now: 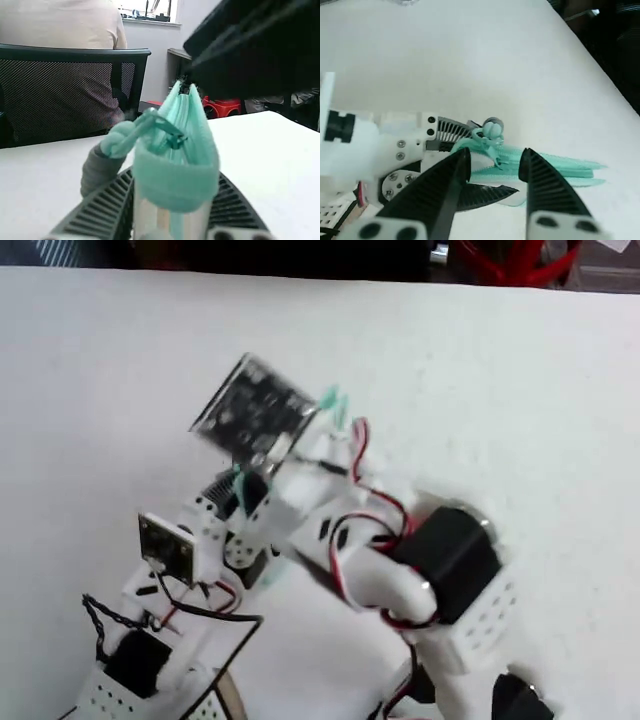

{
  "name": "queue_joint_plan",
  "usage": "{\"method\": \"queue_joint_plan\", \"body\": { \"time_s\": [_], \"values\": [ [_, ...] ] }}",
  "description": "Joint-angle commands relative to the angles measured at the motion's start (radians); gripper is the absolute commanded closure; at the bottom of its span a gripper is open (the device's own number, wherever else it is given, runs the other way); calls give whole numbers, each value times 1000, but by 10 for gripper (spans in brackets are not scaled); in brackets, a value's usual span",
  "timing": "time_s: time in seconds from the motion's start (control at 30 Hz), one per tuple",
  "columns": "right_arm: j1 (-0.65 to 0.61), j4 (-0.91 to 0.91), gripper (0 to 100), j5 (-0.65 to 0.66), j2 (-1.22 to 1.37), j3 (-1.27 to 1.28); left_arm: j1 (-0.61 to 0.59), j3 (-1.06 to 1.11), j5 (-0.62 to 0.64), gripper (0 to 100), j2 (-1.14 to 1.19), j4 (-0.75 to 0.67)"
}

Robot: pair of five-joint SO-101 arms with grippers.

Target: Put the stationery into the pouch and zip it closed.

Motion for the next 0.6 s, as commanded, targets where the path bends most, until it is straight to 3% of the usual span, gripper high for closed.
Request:
{"method": "queue_joint_plan", "body": {
  "time_s": [0.0,0.57],
  "values": [
    [-10,4,831,23,-24,31,15,-6,0,819,-2,5],
    [28,-119,833,32,-22,137,15,-6,0,819,-2,9]
  ]
}}
